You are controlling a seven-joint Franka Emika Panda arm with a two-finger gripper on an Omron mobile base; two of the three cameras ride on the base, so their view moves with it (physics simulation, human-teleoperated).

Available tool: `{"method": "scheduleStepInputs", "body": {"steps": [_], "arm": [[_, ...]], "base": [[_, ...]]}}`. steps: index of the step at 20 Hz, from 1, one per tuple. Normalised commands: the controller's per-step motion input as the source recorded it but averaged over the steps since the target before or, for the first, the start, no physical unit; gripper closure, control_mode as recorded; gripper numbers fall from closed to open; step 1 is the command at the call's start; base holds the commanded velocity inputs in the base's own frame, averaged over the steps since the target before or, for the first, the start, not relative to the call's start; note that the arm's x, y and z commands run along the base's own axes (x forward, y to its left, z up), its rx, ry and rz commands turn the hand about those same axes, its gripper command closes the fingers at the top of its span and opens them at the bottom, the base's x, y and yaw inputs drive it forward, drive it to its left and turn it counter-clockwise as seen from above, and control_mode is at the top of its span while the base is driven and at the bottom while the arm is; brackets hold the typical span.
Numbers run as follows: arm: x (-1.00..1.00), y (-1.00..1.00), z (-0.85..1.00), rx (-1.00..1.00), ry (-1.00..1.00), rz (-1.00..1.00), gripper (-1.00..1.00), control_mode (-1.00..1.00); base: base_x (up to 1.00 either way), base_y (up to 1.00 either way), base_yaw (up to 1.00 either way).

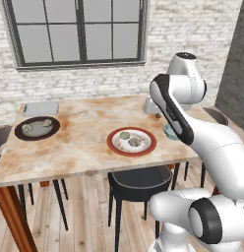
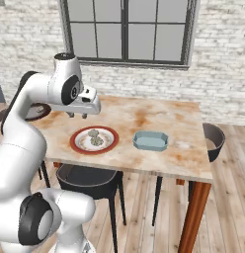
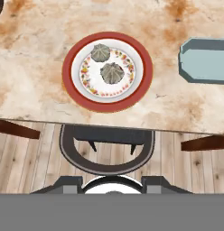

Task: Place two dumplings into each of the tupperware containers and then place the containers in the fridge.

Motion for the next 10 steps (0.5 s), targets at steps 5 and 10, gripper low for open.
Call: {"method": "scheduleStepInputs", "body": {"steps": [5,10], "arm": [[0.01,0.25,-0.13,-0.03,0.0,-0.06,-1.0,-1.0],[0.21,0.18,-0.52,-0.02,0.0,-0.16,-1.0,-1.0]], "base": [[0.0,0.0,0.0],[0.0,0.0,0.0]]}}
